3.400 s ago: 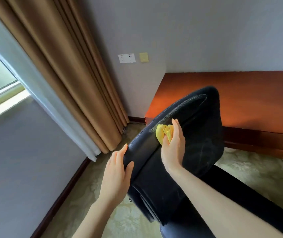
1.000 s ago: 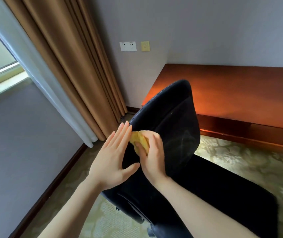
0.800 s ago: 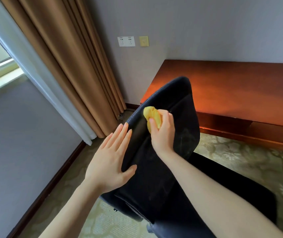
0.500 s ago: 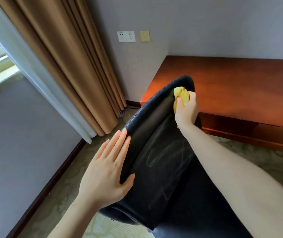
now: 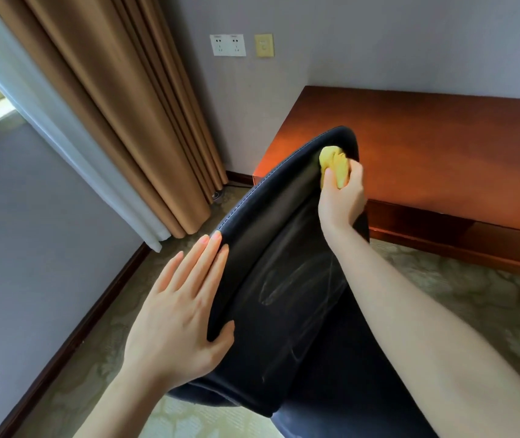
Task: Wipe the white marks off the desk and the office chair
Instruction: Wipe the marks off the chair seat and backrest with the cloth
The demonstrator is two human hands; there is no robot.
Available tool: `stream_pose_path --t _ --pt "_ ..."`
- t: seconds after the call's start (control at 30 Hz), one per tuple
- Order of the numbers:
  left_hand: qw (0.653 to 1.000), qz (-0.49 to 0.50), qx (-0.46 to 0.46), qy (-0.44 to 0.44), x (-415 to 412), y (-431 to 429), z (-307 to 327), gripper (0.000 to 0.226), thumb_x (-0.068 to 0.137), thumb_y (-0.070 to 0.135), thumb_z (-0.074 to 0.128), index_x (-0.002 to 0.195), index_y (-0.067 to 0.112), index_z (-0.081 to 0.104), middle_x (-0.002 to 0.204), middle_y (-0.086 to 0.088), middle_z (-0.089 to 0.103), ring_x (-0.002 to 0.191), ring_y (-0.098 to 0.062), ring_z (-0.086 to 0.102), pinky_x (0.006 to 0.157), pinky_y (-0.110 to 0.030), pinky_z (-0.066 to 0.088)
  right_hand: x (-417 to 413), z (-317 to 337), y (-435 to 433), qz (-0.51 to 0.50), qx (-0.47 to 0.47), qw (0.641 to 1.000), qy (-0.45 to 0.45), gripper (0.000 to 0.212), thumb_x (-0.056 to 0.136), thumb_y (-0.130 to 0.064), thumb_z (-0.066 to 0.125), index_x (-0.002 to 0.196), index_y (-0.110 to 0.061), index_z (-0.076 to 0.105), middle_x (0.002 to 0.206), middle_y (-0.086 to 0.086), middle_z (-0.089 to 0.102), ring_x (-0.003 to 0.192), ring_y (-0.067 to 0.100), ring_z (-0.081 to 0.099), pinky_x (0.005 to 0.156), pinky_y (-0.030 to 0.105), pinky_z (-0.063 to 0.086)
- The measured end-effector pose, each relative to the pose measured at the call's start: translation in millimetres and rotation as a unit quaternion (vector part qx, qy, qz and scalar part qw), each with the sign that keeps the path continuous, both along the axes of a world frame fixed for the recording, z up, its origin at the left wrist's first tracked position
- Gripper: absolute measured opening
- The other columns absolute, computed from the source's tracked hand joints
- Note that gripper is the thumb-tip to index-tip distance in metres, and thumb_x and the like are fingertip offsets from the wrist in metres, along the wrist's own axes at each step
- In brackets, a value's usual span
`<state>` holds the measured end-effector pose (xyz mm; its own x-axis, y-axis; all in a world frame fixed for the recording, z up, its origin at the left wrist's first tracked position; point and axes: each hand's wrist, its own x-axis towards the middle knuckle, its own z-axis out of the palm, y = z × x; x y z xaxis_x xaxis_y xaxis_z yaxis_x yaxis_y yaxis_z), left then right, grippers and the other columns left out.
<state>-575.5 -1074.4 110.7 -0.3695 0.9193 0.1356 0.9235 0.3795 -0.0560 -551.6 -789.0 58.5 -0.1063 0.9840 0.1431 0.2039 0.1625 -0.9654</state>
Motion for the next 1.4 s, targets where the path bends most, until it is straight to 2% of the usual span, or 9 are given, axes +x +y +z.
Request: stream_pose_path --t 0.23,0.67,0.73,0.83,0.97,1.2,1.27,1.33,1.4 --pt "1.000 -0.005 0.001 0.011 1 0 -1 0.089 0.072 0.052 0.048 0.148 0.008 0.030 0.157 -0.008 0.021 0.145 -0.022 0.016 0.113 -0.043 0.023 28 -7 -102 0.110 0.090 0.990 0.021 0.030 0.087 -0.024 0.065 0.116 -0.019 0.059 0.116 -0.006 0.060 0.097 -0.003 0.049 0.077 -0.008 0.031" --pt "1.000 -0.014 0.016 -0.003 9 -3 5 0.089 0.078 0.059 0.043 0.150 0.010 0.024 0.157 -0.007 0.019 0.146 -0.021 0.015 0.113 -0.045 0.028 99 -23 -176 0.394 0.124 0.907 0.078 0.024 0.087 -0.014 0.064 0.111 -0.016 0.064 0.109 -0.007 0.063 0.102 0.004 0.060 0.087 0.023 0.051" --pt "1.000 -0.014 0.007 0.002 9 -4 5 0.088 0.078 0.059 0.043 0.150 0.012 0.024 0.158 -0.006 0.017 0.146 -0.020 0.013 0.115 -0.044 0.024 105 -20 -159 0.372 0.118 0.917 0.081 0.026 0.088 -0.012 0.063 0.112 -0.021 0.062 0.108 -0.010 0.063 0.104 0.000 0.058 0.089 0.015 0.045" --pt "1.000 -0.011 -0.007 0.011 9 -4 4 0.087 0.077 0.057 0.044 0.149 0.013 0.027 0.158 -0.006 0.015 0.147 -0.019 0.010 0.116 -0.045 0.014 99 -5 -111 0.224 0.100 0.968 0.046 0.027 0.088 -0.013 0.058 0.114 -0.020 0.057 0.106 -0.010 0.058 0.096 -0.007 0.050 0.084 0.002 0.033" --pt "1.000 -0.006 -0.016 0.017 8 -4 5 0.087 0.074 0.058 0.047 0.148 0.015 0.030 0.158 -0.006 0.017 0.146 -0.020 0.012 0.116 -0.051 0.007 73 21 -21 0.097 0.033 0.995 0.014 0.021 0.096 -0.017 0.048 0.116 -0.016 0.053 0.102 -0.004 0.058 0.094 0.015 0.054 0.076 0.017 0.036" --pt "1.000 -0.009 0.002 0.001 7 -3 5 0.088 0.070 0.057 0.053 0.146 0.016 0.036 0.156 -0.006 0.022 0.146 -0.019 0.013 0.112 -0.052 0.013 20 45 79 -0.007 -0.079 0.996 -0.044 0.025 0.097 -0.024 0.049 0.120 -0.017 0.050 0.119 0.006 0.056 0.107 0.024 0.056 0.086 0.034 0.048" --pt "1.000 -0.010 0.011 -0.009 6 -2 4 0.090 0.068 0.056 0.055 0.146 0.016 0.037 0.156 -0.005 0.023 0.146 -0.018 0.012 0.112 -0.051 0.013 3 48 85 -0.005 -0.096 0.995 -0.031 0.025 0.095 -0.024 0.052 0.120 -0.020 0.052 0.118 0.003 0.056 0.103 0.023 0.056 0.076 0.025 0.049" --pt "1.000 -0.010 0.018 -0.018 4 -1 4 0.091 0.066 0.057 0.055 0.146 0.016 0.037 0.156 -0.004 0.024 0.146 -0.018 0.014 0.112 -0.051 0.014 -12 50 80 -0.008 -0.087 0.996 -0.019 0.024 0.094 -0.025 0.054 0.118 -0.021 0.055 0.110 -0.001 0.056 0.092 0.018 0.055 0.051 0.010 0.042" --pt "0.999 -0.013 0.020 -0.021 3 -1 4 0.092 0.066 0.058 0.055 0.146 0.017 0.035 0.156 -0.004 0.025 0.146 -0.017 0.014 0.111 -0.050 0.015 -20 50 70 -0.015 -0.067 0.998 -0.011 0.023 0.093 -0.026 0.056 0.116 -0.021 0.058 0.109 -0.001 0.057 0.090 0.016 0.055 0.044 0.012 0.038"
